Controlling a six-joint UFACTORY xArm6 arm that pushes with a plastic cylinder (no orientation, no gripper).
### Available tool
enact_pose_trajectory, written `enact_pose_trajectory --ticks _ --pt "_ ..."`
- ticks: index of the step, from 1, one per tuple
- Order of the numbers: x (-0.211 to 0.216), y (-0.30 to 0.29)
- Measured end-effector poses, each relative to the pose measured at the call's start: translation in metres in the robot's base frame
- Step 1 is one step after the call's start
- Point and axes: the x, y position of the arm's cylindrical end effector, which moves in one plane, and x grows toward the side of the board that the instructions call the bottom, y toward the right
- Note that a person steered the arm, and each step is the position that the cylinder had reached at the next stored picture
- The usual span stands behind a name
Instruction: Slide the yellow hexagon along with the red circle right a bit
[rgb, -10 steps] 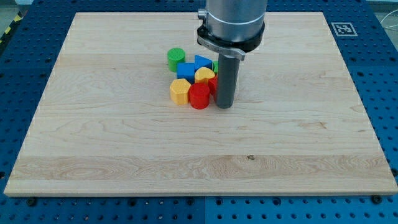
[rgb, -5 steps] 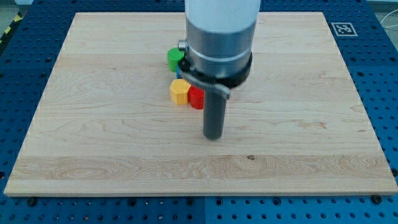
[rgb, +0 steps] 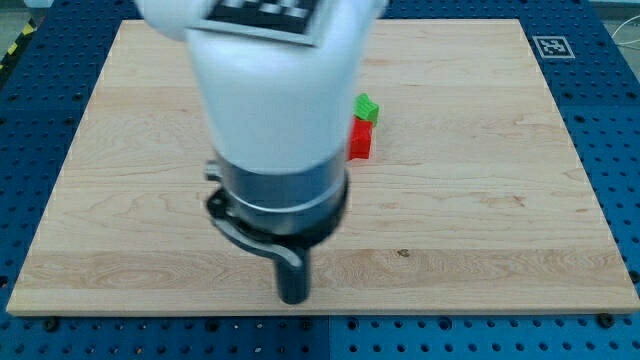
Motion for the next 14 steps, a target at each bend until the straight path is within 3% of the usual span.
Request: enact_pose_trajectory --ticks 3,7,9,12,14 --pt "-0.119 -0.008" --pt "-0.12 0.013" --pt "-0.099 -0.006" --pt "-0.159 -0.074" --pt "-0.18 -0.042"
